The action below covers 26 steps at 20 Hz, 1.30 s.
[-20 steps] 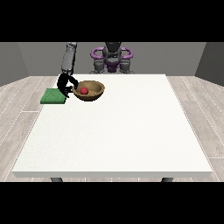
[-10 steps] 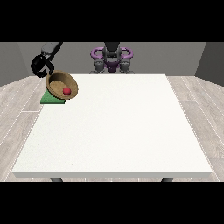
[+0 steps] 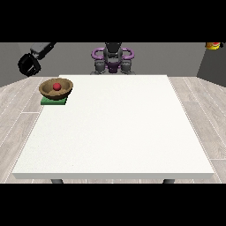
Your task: Pick the cup and pour the ball into the bowl, then pick the bowl and place it on the pad
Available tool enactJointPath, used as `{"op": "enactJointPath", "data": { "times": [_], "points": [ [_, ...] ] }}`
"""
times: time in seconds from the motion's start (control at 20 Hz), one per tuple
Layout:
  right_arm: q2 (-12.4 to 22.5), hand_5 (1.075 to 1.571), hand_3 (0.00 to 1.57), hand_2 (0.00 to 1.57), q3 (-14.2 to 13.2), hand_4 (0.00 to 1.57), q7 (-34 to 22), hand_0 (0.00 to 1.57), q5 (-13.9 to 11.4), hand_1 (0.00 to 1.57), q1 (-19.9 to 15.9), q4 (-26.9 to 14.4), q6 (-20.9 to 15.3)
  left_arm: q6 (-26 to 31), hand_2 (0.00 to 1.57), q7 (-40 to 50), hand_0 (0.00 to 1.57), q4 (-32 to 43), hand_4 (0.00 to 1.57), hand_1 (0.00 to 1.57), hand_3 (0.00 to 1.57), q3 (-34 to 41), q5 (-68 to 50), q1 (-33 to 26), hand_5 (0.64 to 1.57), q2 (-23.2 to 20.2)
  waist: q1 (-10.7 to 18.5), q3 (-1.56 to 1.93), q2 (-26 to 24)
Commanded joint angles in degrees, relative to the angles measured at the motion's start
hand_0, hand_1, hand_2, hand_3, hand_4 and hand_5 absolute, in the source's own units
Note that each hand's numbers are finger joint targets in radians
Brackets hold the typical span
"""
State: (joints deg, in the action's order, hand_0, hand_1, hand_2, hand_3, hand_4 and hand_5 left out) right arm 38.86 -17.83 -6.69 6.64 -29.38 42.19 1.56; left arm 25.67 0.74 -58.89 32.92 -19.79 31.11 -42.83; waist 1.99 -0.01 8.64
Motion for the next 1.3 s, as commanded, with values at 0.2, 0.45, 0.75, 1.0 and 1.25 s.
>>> {"op": "enactJointPath", "data": {
  "times": [0.2, 0.45, 0.75, 1.0, 1.25],
  "points": [
    [-4.05, 1.567, 0.49, 1.57, -1.71, 1.07, 1.75, 1.57, 1.81, 1.57, -1.22, -1.95, -1.47, 1.01, 0.00, -4.40, 0.00, 3.47, 1.21, 0.00, 0.00, 1.14, -0.16, 0.05, 1.551, -2.62, -0.31, 0.00, 3.39],
    [-5.28, 1.571, 0.54, 1.57, -3.68, 1.02, 5.27, 1.57, 3.33, 1.57, -2.81, -5.55, -1.22, -0.08, 0.00, -4.88, 0.00, 0.38, 1.21, 0.00, 0.00, -0.36, -0.05, -0.31, 1.555, -1.13, 1.50, 0.05, 4.88],
    [-4.07, 1.571, 0.88, 1.57, -7.56, 0.71, 4.25, 1.57, 5.57, 1.57, -4.13, -9.90, -4.53, 1.32, 0.00, -2.55, 0.00, -0.42, 1.19, 0.00, 0.00, 0.01, -2.26, 0.21, 1.561, -3.18, 2.79, 0.06, 5.00],
    [1.24, 1.554, 0.98, 1.57, -7.74, 0.00, 5.11, 1.57, 3.88, 1.57, -3.63, -11.36, -5.05, 0.62, 0.00, -2.67, 0.00, -1.15, 1.20, 0.00, 0.00, -0.02, -2.80, -0.76, 1.561, -2.54, 2.07, 0.04, 4.89],
    [-2.15, 1.539, 0.80, 1.39, -8.41, 0.00, 6.83, 1.46, 5.36, 1.46, -5.64, -9.57, -7.87, 0.89, 0.00, -7.80, 0.00, 3.15, 1.19, 0.00, 0.00, 0.91, -1.37, -0.71, 1.562, -4.03, 0.72, 0.01, 7.72]
  ]
}}
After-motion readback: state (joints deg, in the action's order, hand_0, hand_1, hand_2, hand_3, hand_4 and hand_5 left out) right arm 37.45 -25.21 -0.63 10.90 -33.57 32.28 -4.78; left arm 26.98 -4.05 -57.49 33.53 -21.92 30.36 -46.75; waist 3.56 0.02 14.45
